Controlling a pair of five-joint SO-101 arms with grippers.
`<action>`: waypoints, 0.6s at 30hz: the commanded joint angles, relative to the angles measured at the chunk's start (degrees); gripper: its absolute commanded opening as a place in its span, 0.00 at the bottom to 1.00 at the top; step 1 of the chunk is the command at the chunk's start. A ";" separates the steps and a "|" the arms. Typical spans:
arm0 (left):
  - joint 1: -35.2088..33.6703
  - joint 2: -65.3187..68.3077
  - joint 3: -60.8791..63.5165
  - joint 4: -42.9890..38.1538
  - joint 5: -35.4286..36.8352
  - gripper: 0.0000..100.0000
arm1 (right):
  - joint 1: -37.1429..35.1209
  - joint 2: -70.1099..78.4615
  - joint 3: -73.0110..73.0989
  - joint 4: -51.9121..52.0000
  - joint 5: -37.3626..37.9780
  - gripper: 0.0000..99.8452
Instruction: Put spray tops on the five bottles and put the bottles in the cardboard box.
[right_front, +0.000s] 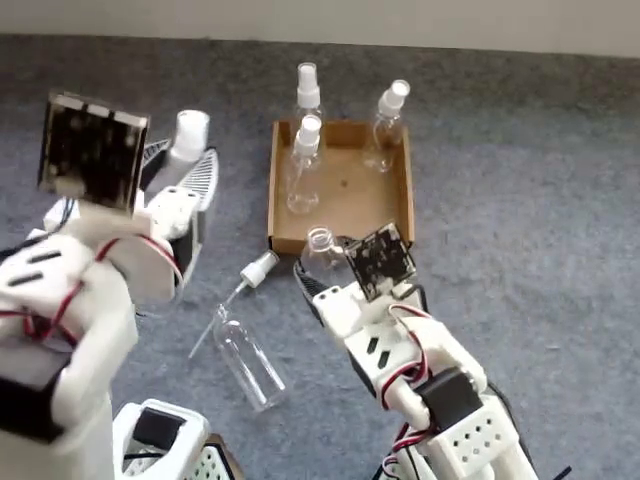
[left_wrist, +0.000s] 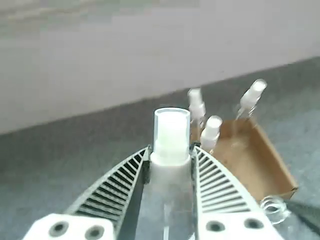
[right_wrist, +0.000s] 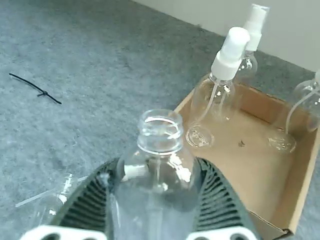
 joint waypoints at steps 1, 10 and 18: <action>9.45 -1.54 3.03 -13.10 4.22 0.01 | -0.57 -6.29 5.58 -5.49 -0.44 0.00; 21.67 -1.36 4.53 -29.10 5.10 0.01 | -0.22 -19.30 9.98 -5.32 -0.26 0.00; 28.00 -1.36 10.24 -37.01 5.01 0.01 | -0.31 -25.01 12.26 -5.32 -0.18 0.00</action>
